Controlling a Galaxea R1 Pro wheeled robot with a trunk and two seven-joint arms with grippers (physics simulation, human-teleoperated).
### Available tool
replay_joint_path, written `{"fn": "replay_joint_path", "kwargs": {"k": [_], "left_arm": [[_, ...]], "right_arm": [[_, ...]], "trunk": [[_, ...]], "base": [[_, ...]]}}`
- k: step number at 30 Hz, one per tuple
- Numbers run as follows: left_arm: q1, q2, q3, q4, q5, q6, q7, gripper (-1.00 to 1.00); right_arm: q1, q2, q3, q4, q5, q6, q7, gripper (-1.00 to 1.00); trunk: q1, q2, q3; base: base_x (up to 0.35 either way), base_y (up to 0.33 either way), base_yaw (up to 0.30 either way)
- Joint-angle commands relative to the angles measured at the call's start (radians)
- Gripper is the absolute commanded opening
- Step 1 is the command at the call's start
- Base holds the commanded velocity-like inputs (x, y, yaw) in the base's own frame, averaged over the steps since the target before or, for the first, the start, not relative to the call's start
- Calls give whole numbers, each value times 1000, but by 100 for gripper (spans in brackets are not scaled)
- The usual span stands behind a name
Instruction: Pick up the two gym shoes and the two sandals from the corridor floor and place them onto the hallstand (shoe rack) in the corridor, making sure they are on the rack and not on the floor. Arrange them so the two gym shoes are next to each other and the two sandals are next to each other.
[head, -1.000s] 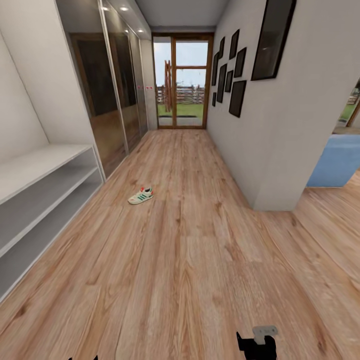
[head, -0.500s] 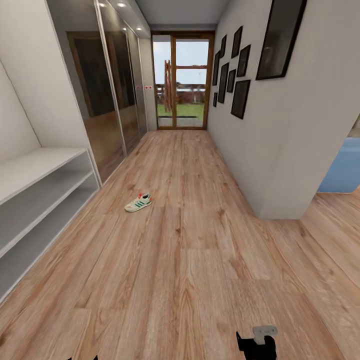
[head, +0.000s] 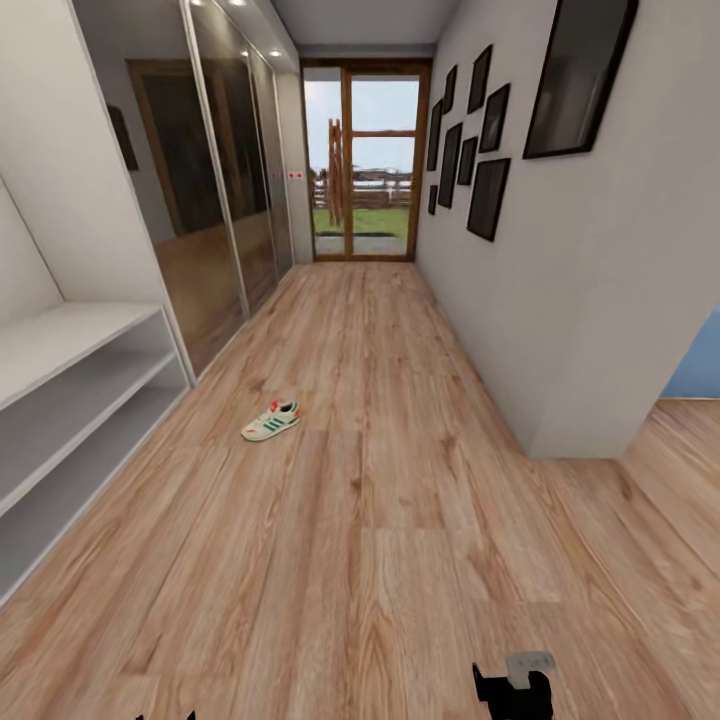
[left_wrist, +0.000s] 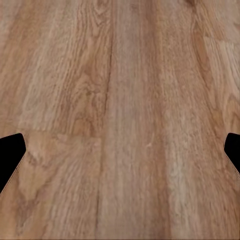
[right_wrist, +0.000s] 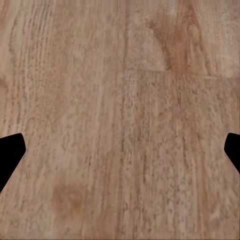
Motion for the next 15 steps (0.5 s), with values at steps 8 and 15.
{"fn": "replay_joint_path", "kwargs": {"k": [8,15], "left_arm": [[-1,0,5,1,0,-1,-8,100],[-1,0,5,1,0,-1,-9,100]], "right_arm": [[-1,0,2,1,4,-3,-3,100],[-1,0,2,1,4,-3,-3,100]], "trunk": [[0,0,-1],[0,0,-1]], "base": [[339,0,0],[339,0,0]]}}
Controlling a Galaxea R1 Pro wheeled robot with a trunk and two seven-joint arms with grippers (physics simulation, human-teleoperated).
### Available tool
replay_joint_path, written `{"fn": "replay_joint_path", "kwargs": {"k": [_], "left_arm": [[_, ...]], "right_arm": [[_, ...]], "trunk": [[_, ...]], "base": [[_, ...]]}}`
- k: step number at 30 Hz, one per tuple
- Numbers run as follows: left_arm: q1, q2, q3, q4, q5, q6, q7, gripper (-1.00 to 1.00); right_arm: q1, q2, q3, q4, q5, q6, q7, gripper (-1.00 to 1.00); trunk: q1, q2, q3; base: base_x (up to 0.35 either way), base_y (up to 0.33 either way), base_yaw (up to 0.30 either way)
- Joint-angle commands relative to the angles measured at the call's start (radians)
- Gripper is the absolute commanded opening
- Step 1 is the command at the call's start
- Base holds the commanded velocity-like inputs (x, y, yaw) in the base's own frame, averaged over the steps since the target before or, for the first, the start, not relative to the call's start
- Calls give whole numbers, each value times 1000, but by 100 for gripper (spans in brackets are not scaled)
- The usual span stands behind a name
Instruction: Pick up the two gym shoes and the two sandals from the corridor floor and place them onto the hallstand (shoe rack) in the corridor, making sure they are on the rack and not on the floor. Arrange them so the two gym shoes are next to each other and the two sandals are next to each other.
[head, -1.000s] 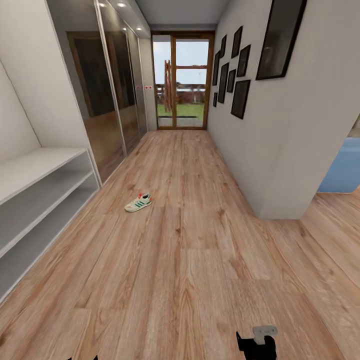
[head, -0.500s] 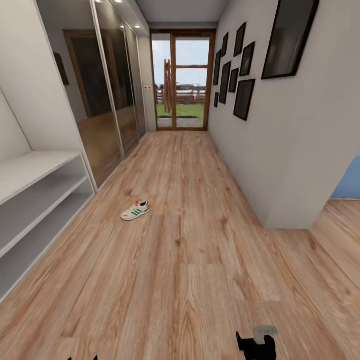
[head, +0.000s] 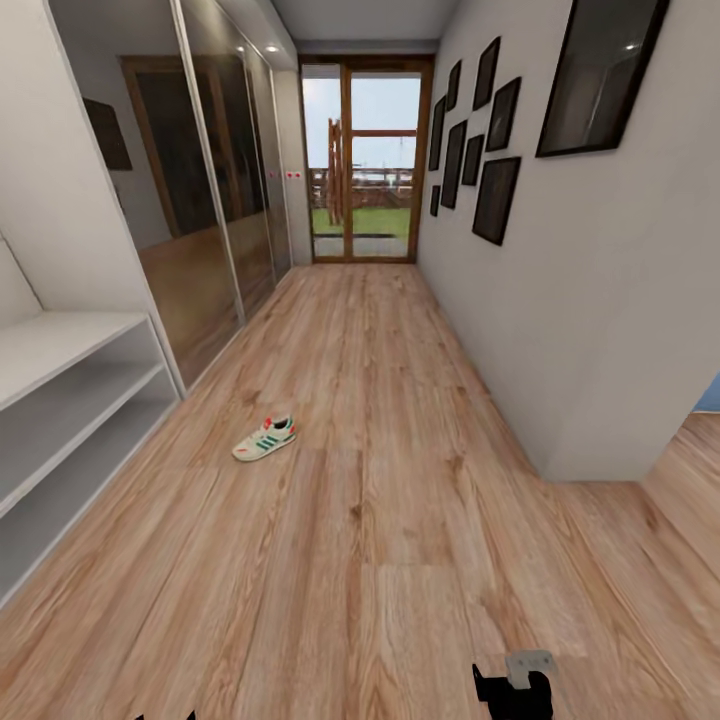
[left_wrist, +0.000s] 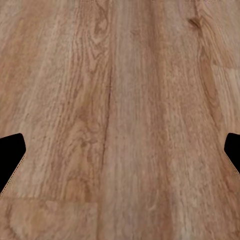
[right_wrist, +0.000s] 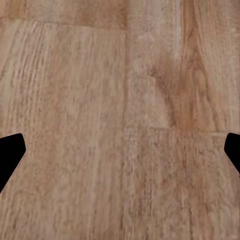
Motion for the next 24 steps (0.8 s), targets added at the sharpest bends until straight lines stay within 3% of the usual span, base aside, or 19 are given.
{"fn": "replay_joint_path", "kwargs": {"k": [1,11,24], "left_arm": [[-1,0,5,1,0,-1,-8,100],[-1,0,5,1,0,-1,-8,100],[-1,0,5,1,0,-1,-8,100]], "right_arm": [[-1,0,2,1,4,-3,-3,100],[-1,0,2,1,4,-3,-3,100],[-1,0,2,1,3,-4,-3,100]], "trunk": [[0,0,-1],[0,0,-1],[0,0,-1]], "base": [[339,0,0],[339,0,24],[339,0,239]]}}
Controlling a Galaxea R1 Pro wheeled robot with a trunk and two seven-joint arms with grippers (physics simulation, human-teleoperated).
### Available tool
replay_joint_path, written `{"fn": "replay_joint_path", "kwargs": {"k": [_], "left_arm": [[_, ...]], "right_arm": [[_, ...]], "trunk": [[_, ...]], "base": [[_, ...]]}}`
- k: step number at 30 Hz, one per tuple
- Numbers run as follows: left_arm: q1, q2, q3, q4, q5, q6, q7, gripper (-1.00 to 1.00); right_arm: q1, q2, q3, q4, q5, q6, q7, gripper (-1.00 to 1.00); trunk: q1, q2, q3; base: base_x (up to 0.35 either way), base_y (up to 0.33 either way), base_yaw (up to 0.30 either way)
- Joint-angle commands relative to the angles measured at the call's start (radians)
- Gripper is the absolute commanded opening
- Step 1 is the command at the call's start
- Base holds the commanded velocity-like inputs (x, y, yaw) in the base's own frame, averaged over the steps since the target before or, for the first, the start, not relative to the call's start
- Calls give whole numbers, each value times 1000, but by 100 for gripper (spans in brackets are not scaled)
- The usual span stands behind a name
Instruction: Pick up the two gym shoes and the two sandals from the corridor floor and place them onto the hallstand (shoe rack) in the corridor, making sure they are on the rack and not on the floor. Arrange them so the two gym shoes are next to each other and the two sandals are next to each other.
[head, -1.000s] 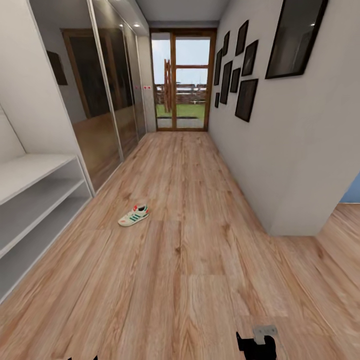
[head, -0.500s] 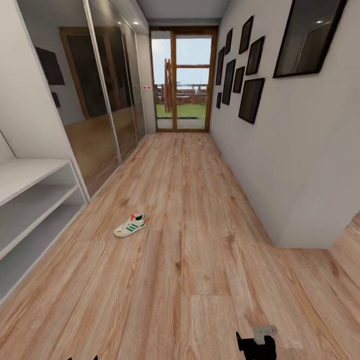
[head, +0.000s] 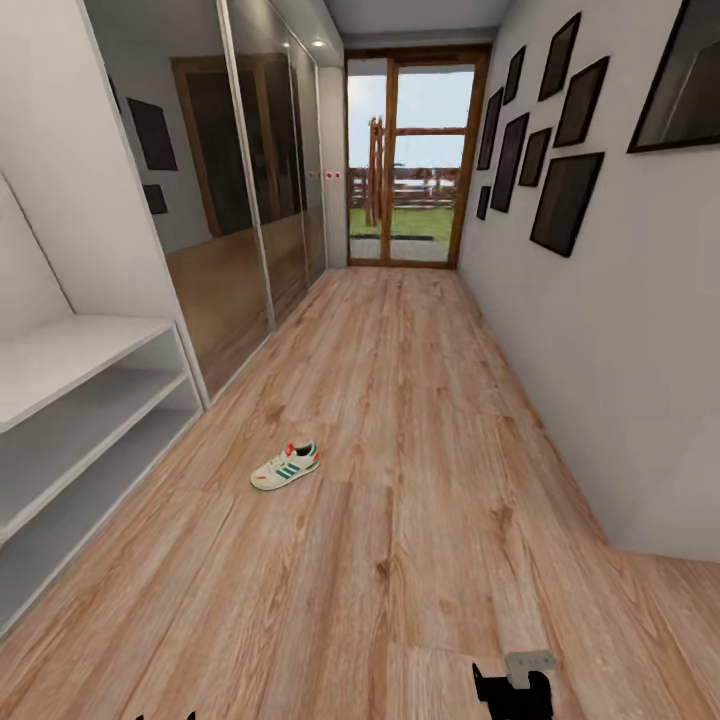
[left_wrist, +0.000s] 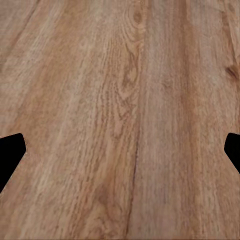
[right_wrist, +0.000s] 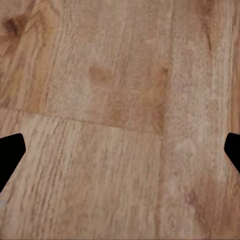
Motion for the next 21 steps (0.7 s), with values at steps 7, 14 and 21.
{"fn": "replay_joint_path", "kwargs": {"k": [7,14,21], "left_arm": [[-1,-1,5,1,0,-1,-8,100],[-1,-1,5,1,0,-1,-8,100],[-1,-1,5,1,0,-1,-8,100]], "right_arm": [[0,-4,2,1,4,-3,-4,100],[0,-6,2,1,4,-3,-4,100],[0,-6,2,1,4,-3,-5,100]], "trunk": [[0,0,-1],[0,0,-1],[0,0,-1]], "base": [[340,0,87],[339,0,9],[339,0,2]]}}
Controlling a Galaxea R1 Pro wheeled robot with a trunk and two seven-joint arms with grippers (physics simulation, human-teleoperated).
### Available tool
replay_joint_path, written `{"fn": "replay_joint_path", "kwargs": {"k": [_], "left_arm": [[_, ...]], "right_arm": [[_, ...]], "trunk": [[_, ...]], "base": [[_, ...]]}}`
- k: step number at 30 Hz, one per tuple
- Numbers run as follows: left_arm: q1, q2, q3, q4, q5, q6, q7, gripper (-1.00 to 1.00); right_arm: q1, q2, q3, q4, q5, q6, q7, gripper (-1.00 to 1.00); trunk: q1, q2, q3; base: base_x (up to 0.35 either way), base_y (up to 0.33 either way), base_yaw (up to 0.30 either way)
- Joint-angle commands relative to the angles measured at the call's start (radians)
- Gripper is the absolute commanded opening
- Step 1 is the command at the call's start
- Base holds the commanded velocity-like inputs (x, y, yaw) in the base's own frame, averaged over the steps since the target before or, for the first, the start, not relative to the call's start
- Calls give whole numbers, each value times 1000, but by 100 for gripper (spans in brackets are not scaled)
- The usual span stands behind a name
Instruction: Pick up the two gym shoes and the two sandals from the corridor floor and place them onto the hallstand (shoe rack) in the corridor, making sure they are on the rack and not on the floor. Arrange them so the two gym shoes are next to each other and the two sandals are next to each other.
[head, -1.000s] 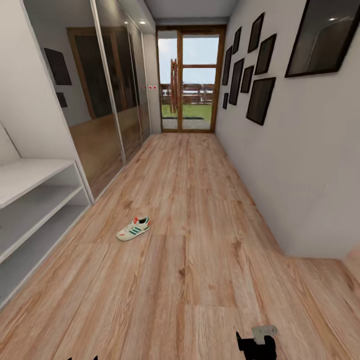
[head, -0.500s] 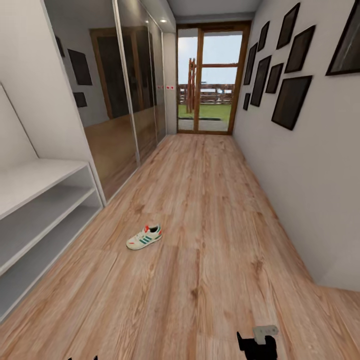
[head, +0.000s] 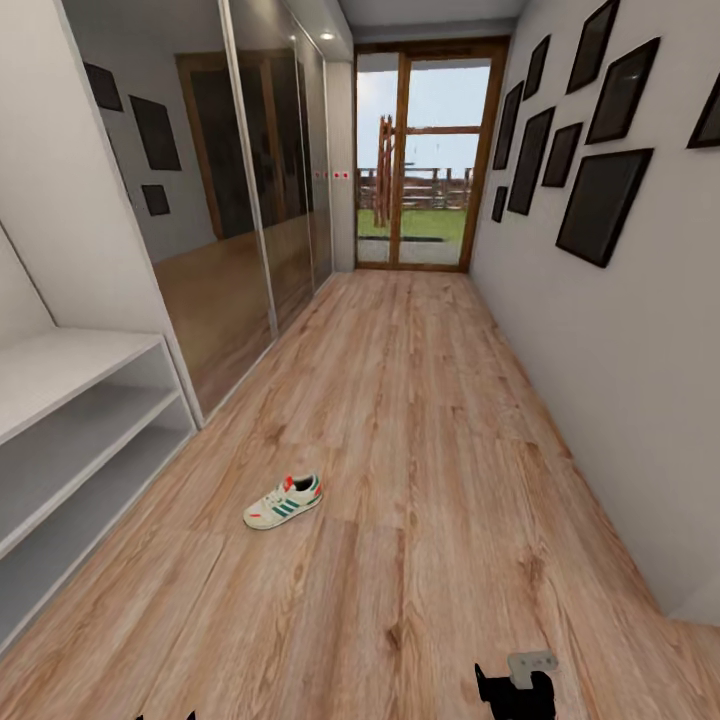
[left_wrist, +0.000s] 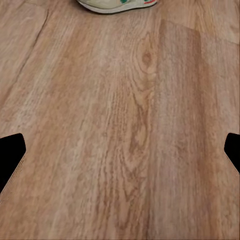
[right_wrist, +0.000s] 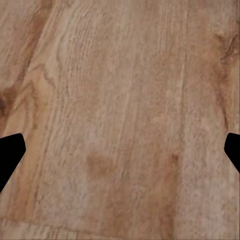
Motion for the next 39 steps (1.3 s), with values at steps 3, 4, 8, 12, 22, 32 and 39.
{"fn": "replay_joint_path", "kwargs": {"k": [3,4,8,12,22,32,39], "left_arm": [[-1,0,5,1,0,-1,-8,100],[-1,0,5,1,0,-1,-8,100],[-1,0,5,1,0,-1,-8,100],[-1,0,5,1,0,-1,-8,100],[-1,0,5,1,0,-1,-8,100],[-1,0,5,1,-1,-1,-8,100],[-1,0,5,1,-1,-1,-8,100]], "right_arm": [[-1,-1,2,1,4,-3,-4,100],[-1,-1,2,1,4,-3,-3,100],[-1,-1,2,1,3,-3,-3,100],[-1,1,2,1,3,-3,-3,100],[-1,2,2,0,1,-3,-4,100],[-1,3,2,1,1,-3,-4,100],[-1,3,2,1,1,-3,-4,100]], "trunk": [[0,0,-1],[0,0,-1],[0,0,-1],[0,0,-1],[0,0,-1],[0,0,2],[0,0,6]], "base": [[339,0,0],[339,0,0],[339,0,0],[339,0,0],[339,-2,0],[309,-103,109],[245,-182,231]]}}
